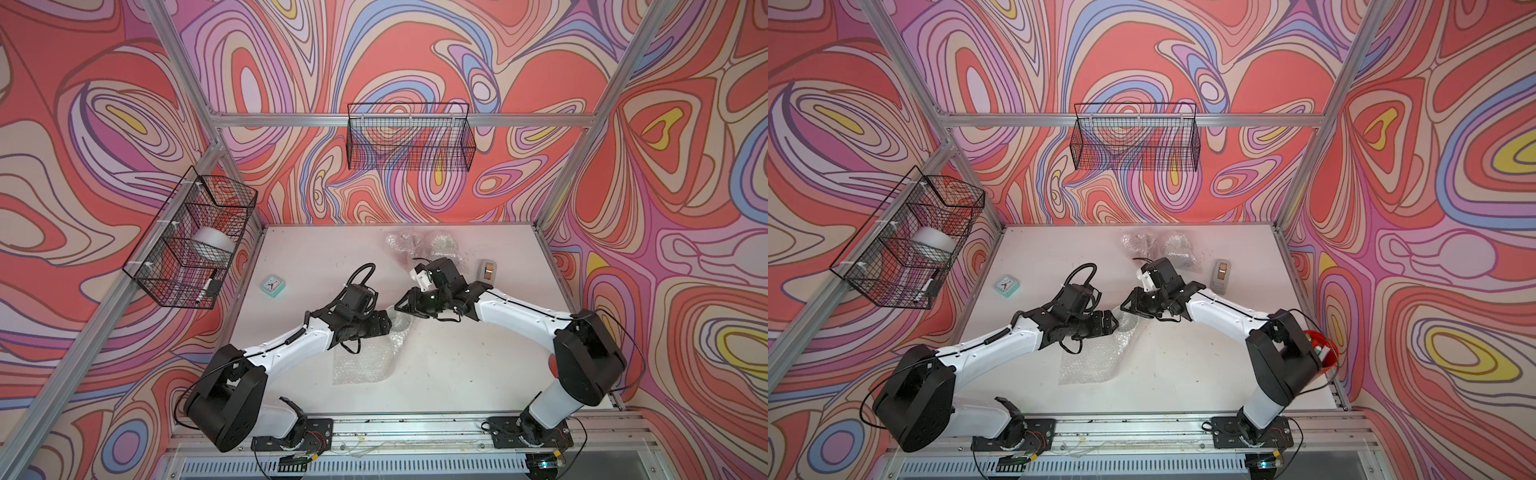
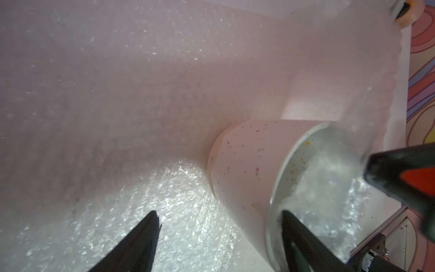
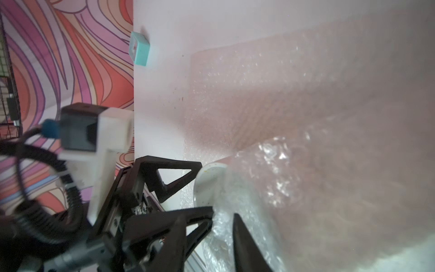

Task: Wrap mugs in bubble wrap
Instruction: Wrap the mug in bubble wrap.

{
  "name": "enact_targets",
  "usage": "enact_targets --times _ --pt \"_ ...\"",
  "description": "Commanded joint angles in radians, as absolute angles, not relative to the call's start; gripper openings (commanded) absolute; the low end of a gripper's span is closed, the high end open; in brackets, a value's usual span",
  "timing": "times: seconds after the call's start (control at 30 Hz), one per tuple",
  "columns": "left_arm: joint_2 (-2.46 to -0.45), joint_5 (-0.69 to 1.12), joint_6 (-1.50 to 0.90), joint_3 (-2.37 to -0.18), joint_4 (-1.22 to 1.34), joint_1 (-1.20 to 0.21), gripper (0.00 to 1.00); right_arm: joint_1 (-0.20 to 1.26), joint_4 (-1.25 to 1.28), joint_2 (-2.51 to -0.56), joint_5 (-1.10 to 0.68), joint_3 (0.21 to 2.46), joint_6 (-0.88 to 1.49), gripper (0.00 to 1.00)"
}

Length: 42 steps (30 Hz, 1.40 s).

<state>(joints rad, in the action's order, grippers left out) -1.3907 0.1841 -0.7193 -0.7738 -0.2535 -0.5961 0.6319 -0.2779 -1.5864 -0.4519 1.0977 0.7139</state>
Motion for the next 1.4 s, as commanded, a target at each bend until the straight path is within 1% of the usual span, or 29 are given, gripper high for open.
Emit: enact_targets --times 0.0,0.1,0.17,0.23,0.33,0.47,0.67,0.73,0.77,0.83,0.93,1.07,1.13,1.23,1.33,1.37 --pt "-1.419 0.126 -0.748 -0.806 -0.323 -0.6 0.82 0.632 -0.368 -1.524 -0.236 1.08 0.599 0.48" --pt "-1.444 0.12 -0.76 -0.83 -0.34 -0.6 0.82 0.61 -0.445 -1.516 -0.103 1.085 0.605 0.58" --pt "-1.462 0.118 -0.768 -0.847 -0.351 -0.6 0.82 0.577 -0.49 -1.529 -0.069 1.091 0.632 0.62" --pt "-1.481 0.11 -0.778 -0.862 -0.368 -0.6 0.82 0.533 -0.509 -1.549 -0.087 1.091 0.663 0.7" --pt "-1.502 0.099 -0.794 -0.879 -0.39 -0.6 0.84 0.485 -0.511 -1.592 -0.164 1.103 0.679 0.75" --pt "-1.538 0.099 -0.81 -0.899 -0.412 -0.6 0.86 0.467 -0.506 -1.642 -0.229 1.144 0.684 0.76" --pt "-1.566 0.101 -0.818 -0.916 -0.431 -0.6 0.87 0.442 -0.568 -1.722 -0.254 1.236 0.736 0.77" --pt "-1.565 0.099 -0.819 -0.915 -0.434 -0.599 0.87 0.44 -0.611 -1.749 -0.251 1.276 0.739 0.83" --pt "-1.564 0.1 -0.819 -0.912 -0.432 -0.601 0.87 0.439 -0.638 -1.765 -0.251 1.303 0.734 0.89" --pt "-1.562 0.098 -0.822 -0.907 -0.43 -0.6 0.86 0.439 -0.682 -1.812 -0.253 1.343 0.723 0.9" --pt "-1.563 0.1 -0.824 -0.908 -0.43 -0.6 0.86 0.439 -0.663 -1.823 -0.247 1.345 0.732 0.9" --pt "-1.56 0.098 -0.828 -0.906 -0.426 -0.6 0.86 0.439 -0.693 -1.874 -0.244 1.409 0.715 0.9" --pt "-1.563 0.102 -0.828 -0.906 -0.426 -0.601 0.86 0.439 -0.705 -1.886 -0.203 1.426 0.714 0.9" --pt "-1.563 0.1 -0.828 -0.909 -0.429 -0.6 0.86 0.44 -0.715 -1.883 -0.083 1.447 0.722 0.91" --pt "-1.562 0.098 -0.828 -0.908 -0.433 -0.6 0.86 0.426 -0.725 -1.893 -0.018 1.471 0.734 0.98" --pt "-1.563 0.098 -0.829 -0.907 -0.433 -0.6 0.86 0.416 -0.729 -1.903 -0.013 1.479 0.733 0.98"
